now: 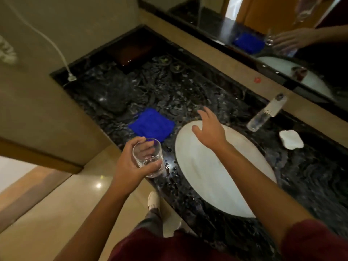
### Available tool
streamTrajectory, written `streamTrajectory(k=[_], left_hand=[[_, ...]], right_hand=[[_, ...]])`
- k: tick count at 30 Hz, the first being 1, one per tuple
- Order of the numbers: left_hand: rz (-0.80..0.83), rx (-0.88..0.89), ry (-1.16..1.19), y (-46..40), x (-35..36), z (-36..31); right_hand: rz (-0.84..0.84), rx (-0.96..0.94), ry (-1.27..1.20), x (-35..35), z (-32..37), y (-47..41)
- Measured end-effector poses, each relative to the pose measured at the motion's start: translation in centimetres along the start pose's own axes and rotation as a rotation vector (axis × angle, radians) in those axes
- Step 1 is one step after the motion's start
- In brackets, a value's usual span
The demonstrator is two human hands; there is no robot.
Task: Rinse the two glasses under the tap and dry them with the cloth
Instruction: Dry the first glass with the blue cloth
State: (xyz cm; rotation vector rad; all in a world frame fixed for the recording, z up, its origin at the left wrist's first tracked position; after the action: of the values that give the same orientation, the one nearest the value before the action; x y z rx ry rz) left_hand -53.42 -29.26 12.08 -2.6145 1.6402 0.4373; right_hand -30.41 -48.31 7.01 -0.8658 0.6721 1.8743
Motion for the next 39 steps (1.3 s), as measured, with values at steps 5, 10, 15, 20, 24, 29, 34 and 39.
streamTrajectory(k=[5, 10, 15, 20, 24, 29, 34, 39], left_hand=[[-0.076, -0.016, 0.010, 0.5, -4.6, 1.1], [-0.119, -0.045, -0.051, 0.3, -8.2, 2.7], [-0.136, -0.081, -0.057, -0.9, -10.3, 3.6], [-0.110, -0.116, 0.006, -2.3, -11.3, 4.4], [-0.095, -0.109, 0.018, -3.6, -11.6, 4.4], [-0.063, -0.086, 0.015, -5.1, -11.4, 4.1], [-0.060, -0.073, 0.028, -6.0, -11.3, 3.7], [-0.032, -0.195, 0.175, -7.1, -10.3, 4.1]], right_hand=[[0.184, -0.048, -0.021, 7.6, 3.7, -2.4], [0.286, 0.026, 0.047, 13.0, 4.9, -4.3], [0.211, 0.074, 0.178, 14.6, 5.2, -6.4], [0.167, 0.122, 0.265, 14.5, 4.6, -8.0], [0.146, 0.237, 0.180, 14.5, 3.6, -8.4], [0.269, 0.354, 0.044, 15.6, 2.6, -8.9], [0.230, 0.344, -0.233, 15.3, 3.3, -9.0], [0.114, 0.390, -0.758, 11.5, 5.2, -8.3]])
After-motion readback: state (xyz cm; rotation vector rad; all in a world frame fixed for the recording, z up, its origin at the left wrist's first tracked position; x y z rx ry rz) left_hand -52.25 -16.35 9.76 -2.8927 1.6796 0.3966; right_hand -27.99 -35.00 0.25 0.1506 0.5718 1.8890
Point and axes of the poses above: each hand's wrist, its own y-axis away from the middle knuckle, its own x-axis out of the palm, z = x × y, the point moved 8 cm from there along -y, towards the middle knuckle, and after that the axes turned 9 degrees about -y, right-handed, at the moved point
